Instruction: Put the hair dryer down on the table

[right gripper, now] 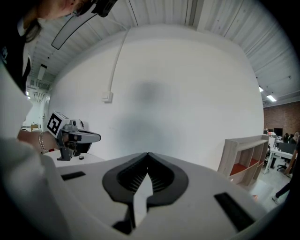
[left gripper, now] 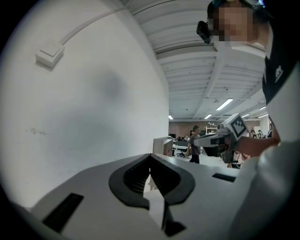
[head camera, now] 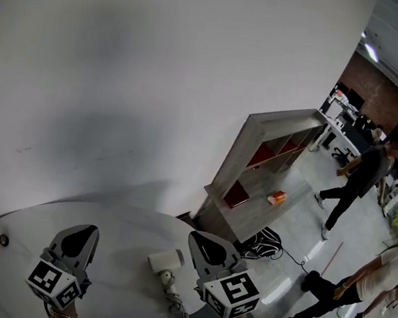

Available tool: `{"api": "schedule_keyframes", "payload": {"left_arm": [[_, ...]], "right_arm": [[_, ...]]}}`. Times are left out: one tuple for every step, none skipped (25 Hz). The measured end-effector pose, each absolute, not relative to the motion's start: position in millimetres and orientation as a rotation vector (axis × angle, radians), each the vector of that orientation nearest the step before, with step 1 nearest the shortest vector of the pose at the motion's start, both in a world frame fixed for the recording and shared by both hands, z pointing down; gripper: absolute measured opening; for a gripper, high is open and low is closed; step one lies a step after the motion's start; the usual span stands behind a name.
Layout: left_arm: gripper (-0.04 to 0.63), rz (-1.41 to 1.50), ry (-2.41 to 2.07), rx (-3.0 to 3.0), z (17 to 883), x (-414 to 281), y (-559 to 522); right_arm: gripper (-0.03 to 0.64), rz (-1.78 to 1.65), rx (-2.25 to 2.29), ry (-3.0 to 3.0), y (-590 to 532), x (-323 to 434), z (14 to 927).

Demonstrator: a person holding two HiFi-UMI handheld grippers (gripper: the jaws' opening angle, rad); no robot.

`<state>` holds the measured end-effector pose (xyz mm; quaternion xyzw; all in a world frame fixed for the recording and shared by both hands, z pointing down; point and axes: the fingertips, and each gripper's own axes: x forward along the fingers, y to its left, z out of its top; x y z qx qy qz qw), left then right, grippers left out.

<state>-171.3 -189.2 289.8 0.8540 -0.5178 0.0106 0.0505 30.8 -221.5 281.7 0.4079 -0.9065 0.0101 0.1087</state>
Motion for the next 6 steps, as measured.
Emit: {"api": "schedule_keyframes", "payload": {"left_arm": [[0.012, 0.032, -1.575, 2.598, 290.2, -171.3, -188.7], [0.012, 0.032, -1.573, 2.598, 290.4, -171.0, -188.3], [0.011, 0.032, -1.568, 2.6, 290.4, -170.4, -187.9], [0.012, 0.031, -1.56, 2.601, 290.4, -169.6, -187.8], [0.011, 0.03, -1.55, 2.604, 290.3, -168.6, -187.6], [0.011, 0.028, -1.54, 2.606, 290.2, -167.5, -187.5]], "right_arm": [[0.018, 0.033, 1.198, -2.663, -221.1, 31.1, 283.0], [0.018, 0.036, 1.197, -2.662, -220.6, 31.5, 283.9], [0.018, 0.037, 1.197, -2.663, -220.6, 31.8, 283.7], [0.018, 0.035, 1.198, -2.665, -220.9, 31.9, 282.7], [0.018, 0.032, 1.2, -2.668, -221.3, 32.1, 281.5], [0.018, 0.028, 1.201, -2.67, -221.8, 32.2, 280.2]]}}
